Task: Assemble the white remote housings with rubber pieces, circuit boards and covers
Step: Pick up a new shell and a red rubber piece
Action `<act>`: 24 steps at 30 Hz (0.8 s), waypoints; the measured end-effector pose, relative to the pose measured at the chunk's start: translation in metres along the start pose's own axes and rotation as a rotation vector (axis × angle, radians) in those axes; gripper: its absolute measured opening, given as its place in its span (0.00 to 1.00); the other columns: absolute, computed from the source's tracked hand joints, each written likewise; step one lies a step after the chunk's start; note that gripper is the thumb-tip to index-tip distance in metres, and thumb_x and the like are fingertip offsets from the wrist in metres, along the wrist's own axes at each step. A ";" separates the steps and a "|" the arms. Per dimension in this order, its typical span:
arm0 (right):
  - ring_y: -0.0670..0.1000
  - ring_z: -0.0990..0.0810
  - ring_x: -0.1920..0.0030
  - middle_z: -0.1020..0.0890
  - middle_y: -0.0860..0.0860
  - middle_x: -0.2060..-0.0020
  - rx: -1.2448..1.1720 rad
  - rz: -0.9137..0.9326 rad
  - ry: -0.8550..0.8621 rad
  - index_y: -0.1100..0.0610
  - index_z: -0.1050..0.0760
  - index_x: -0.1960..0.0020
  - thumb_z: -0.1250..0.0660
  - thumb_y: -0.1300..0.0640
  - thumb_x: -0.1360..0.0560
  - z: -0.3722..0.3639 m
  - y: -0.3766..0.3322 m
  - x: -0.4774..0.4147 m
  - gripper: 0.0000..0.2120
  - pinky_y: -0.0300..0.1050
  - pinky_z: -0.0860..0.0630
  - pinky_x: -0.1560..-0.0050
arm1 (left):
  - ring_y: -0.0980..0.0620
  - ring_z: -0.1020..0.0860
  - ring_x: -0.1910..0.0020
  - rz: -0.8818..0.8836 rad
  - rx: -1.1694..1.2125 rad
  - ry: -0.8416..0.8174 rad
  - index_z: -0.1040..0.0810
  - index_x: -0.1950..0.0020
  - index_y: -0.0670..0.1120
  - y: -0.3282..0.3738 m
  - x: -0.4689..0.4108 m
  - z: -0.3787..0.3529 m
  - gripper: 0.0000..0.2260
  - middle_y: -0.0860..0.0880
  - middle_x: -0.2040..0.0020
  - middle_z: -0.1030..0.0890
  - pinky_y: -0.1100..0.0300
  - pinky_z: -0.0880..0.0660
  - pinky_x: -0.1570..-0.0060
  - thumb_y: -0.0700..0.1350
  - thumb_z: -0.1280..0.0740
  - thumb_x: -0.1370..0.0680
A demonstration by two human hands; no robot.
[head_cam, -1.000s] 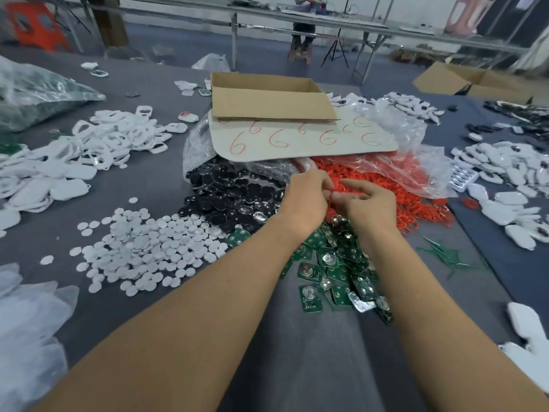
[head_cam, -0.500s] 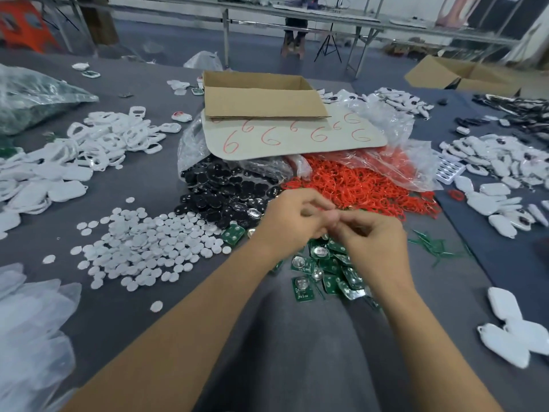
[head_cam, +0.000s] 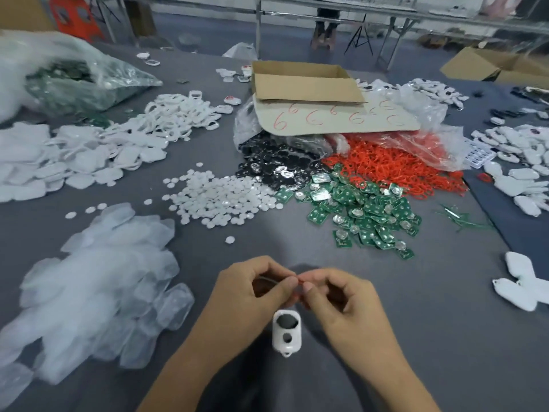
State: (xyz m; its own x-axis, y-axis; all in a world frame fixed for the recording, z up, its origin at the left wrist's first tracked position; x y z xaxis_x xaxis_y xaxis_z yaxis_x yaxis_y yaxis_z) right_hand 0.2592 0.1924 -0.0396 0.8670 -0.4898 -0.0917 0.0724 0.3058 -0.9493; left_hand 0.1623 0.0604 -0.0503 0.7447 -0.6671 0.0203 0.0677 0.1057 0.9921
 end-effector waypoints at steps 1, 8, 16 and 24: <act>0.54 0.16 0.65 0.15 0.51 0.67 -0.023 -0.009 0.014 0.48 0.15 0.55 0.30 0.65 0.23 -0.006 0.000 0.006 0.13 0.50 0.19 0.60 | 0.53 0.13 0.58 -0.013 -0.021 0.036 0.15 0.55 0.50 -0.001 0.009 0.003 0.05 0.51 0.60 0.13 0.64 0.20 0.55 0.41 0.26 0.22; 0.57 0.16 0.61 0.14 0.53 0.62 -0.078 -0.003 -0.042 0.48 0.14 0.53 0.28 0.68 0.26 -0.021 -0.009 0.032 0.15 0.45 0.18 0.59 | 0.53 0.14 0.55 -0.026 0.105 0.164 0.13 0.53 0.52 -0.010 0.048 0.010 0.05 0.50 0.57 0.13 0.66 0.21 0.53 0.42 0.25 0.24; 0.45 0.19 0.60 0.19 0.42 0.63 0.036 0.036 -0.023 0.45 0.19 0.44 0.33 0.71 0.23 -0.024 -0.006 0.044 0.21 0.32 0.24 0.56 | 0.52 0.14 0.52 -0.072 0.068 0.111 0.15 0.48 0.55 -0.012 0.062 0.006 0.12 0.51 0.53 0.12 0.65 0.21 0.51 0.38 0.24 0.25; 0.47 0.15 0.56 0.15 0.51 0.57 -0.233 0.003 -0.071 0.52 0.17 0.43 0.31 0.73 0.25 -0.025 -0.001 0.052 0.19 0.34 0.23 0.53 | 0.49 0.16 0.58 0.111 0.347 0.076 0.14 0.52 0.46 -0.019 0.059 -0.002 0.06 0.41 0.56 0.13 0.62 0.20 0.56 0.38 0.23 0.27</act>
State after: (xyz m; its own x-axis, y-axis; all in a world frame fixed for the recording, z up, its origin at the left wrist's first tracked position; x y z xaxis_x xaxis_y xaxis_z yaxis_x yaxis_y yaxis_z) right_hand 0.2919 0.1464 -0.0510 0.9000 -0.4283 -0.0813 -0.0392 0.1062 -0.9936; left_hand 0.2062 0.0200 -0.0677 0.7827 -0.6077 0.1341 -0.2361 -0.0906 0.9675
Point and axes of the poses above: each hand's wrist, its own x-axis away from the middle knuckle, its own z-axis out of the back of the hand, y = z × x, the point moved 5 cm from there along -x, towards the middle knuckle
